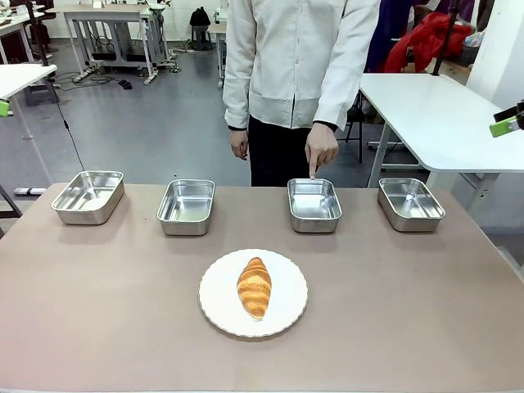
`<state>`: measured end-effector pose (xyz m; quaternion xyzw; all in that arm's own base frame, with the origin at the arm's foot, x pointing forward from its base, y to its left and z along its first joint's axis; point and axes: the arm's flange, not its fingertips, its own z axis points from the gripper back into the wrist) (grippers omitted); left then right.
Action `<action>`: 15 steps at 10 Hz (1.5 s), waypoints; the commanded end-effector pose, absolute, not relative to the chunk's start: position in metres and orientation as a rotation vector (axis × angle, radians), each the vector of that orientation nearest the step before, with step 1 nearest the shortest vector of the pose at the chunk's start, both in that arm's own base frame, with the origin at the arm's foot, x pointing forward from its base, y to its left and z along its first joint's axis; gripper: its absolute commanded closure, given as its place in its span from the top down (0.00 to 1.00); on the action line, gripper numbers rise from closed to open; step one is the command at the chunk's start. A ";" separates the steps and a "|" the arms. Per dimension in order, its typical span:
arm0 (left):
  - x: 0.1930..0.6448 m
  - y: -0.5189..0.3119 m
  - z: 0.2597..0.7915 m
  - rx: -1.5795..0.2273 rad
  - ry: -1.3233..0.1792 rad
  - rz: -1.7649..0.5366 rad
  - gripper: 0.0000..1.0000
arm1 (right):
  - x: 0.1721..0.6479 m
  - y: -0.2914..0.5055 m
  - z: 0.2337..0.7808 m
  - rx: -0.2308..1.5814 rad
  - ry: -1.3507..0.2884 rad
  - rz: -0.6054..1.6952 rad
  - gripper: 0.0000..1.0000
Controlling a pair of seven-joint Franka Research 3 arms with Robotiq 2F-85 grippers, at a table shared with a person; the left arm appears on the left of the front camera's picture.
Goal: Place the bread in the container.
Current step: Place the Butter Roll into the Airtight Container indicated by the human.
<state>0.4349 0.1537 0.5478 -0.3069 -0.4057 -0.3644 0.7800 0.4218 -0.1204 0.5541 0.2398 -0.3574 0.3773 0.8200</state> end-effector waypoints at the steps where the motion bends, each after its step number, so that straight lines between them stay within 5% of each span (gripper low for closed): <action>1: 0.433 0.156 0.548 -0.670 -0.890 -0.803 1.00 | 0.423 -0.120 0.555 0.526 -0.776 0.804 1.00; 4: 0.433 0.156 0.548 -0.670 -0.890 -0.803 1.00 | 0.424 -0.092 0.569 0.518 -0.754 0.819 1.00; 10: 0.433 0.156 0.548 -0.670 -0.890 -0.803 1.00 | 0.425 0.152 0.602 0.389 -0.510 0.470 1.00; 15: 0.433 0.156 0.548 -0.670 -0.890 -0.803 1.00 | 0.353 0.307 0.529 0.144 -0.342 0.440 1.00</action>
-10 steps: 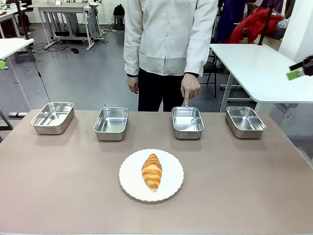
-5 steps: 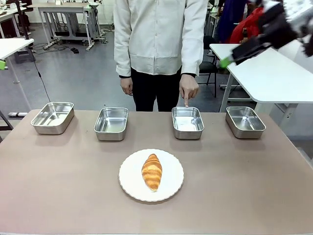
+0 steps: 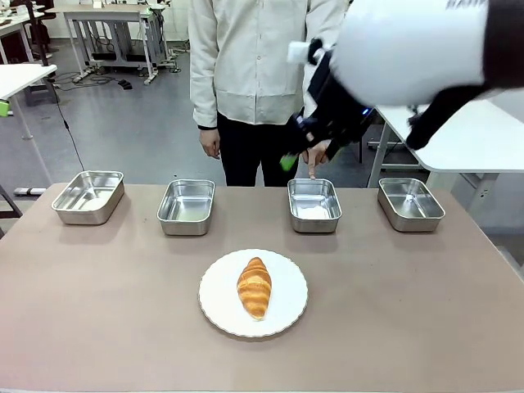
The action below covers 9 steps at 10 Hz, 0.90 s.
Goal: Place the bread in the container.
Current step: Place the Butter Roll into the Airtight Container indicated by the human.
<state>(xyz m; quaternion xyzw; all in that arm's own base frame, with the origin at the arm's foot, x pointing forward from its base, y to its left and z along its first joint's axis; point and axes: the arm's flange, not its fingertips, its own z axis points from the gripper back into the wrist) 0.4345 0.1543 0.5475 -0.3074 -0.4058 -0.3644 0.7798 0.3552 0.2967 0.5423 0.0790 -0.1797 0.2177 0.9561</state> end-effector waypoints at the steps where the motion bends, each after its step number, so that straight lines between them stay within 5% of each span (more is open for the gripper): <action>1: 0.433 0.156 0.548 -0.670 -0.890 -0.803 1.00 | 0.338 0.319 0.506 0.140 -0.363 0.371 1.00; 5: 0.433 0.156 0.548 -0.670 -0.890 -0.803 1.00 | 0.327 0.306 0.475 0.293 -0.274 0.226 1.00; 6: 0.433 0.156 0.548 -0.670 -0.890 -0.803 1.00 | 0.322 0.322 0.464 0.153 -0.273 0.312 1.00; 9: 0.433 0.156 0.548 -0.670 -0.890 -0.803 1.00 | 0.322 0.322 0.464 0.153 -0.273 0.312 1.00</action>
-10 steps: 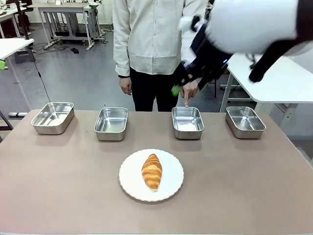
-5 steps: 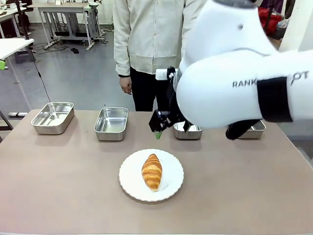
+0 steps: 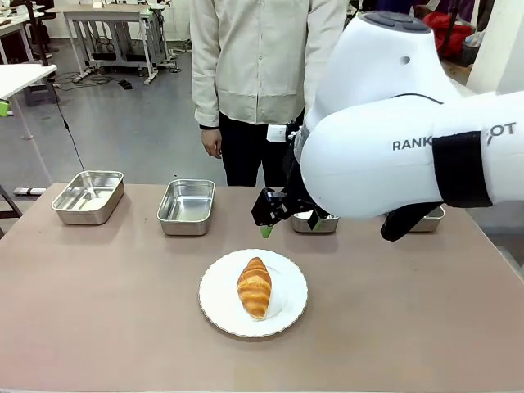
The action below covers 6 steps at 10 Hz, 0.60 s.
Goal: Place the bread in the container.
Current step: Place the Butter Roll into the Airtight Container indicated by the human.
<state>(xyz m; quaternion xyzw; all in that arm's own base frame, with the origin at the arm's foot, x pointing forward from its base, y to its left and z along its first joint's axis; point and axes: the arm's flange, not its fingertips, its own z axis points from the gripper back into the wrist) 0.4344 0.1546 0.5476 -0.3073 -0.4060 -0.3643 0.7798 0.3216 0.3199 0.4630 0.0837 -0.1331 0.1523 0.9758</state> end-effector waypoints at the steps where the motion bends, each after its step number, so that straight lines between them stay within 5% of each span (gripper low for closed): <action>1: 0.433 0.156 0.548 -0.670 -0.890 -0.803 1.00 | 0.322 0.322 0.464 0.153 -0.273 0.312 1.00; 6: 0.433 0.156 0.548 -0.670 -0.890 -0.803 1.00 | 0.341 0.378 0.413 0.159 -0.210 0.204 1.00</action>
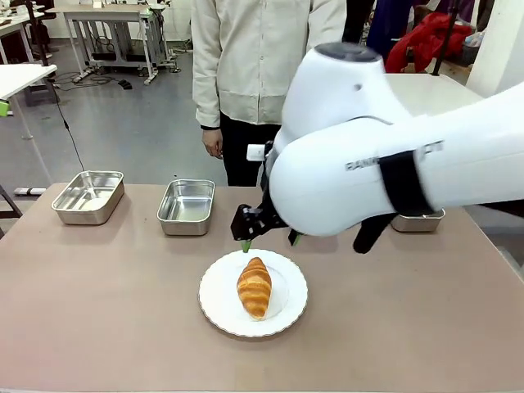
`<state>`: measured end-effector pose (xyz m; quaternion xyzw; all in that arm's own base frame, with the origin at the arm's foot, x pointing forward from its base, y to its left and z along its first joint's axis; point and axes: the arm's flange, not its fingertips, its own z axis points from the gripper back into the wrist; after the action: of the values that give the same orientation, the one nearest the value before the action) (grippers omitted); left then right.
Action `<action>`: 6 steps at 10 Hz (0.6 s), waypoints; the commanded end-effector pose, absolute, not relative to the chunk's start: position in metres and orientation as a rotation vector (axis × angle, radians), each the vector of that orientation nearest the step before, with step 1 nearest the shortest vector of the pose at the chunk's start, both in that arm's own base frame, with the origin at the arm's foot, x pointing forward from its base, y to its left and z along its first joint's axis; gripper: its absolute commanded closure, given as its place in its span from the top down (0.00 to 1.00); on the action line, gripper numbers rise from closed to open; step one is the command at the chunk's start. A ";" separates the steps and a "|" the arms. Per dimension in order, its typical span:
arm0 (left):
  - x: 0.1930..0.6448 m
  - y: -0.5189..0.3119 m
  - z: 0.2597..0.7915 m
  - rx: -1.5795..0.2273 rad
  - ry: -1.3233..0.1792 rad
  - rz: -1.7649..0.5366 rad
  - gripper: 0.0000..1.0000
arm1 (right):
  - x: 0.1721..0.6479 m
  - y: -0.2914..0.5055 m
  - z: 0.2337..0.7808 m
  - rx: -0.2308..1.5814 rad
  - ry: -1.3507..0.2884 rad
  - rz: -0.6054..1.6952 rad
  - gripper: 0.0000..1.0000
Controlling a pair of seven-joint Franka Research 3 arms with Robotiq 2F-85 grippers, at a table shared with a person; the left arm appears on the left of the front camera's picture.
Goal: Place the bread in the container.
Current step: Place the Butter Roll into the Airtight Container indicated by the human.
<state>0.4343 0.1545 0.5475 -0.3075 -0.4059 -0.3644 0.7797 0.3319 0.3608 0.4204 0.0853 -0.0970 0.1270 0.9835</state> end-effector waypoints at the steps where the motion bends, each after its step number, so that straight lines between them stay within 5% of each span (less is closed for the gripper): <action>1: 0.433 0.156 0.548 -0.670 -0.890 -0.803 1.00 | 0.339 0.382 0.398 0.154 -0.184 0.182 1.00; 6: 0.433 0.156 0.548 -0.670 -0.890 -0.803 1.00 | 0.338 0.402 0.351 0.110 -0.121 0.123 1.00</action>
<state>0.4343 0.1545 0.5476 -0.3075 -0.4059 -0.3645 0.7796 0.3328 0.3834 0.3554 0.0584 -0.0484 0.0762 0.9942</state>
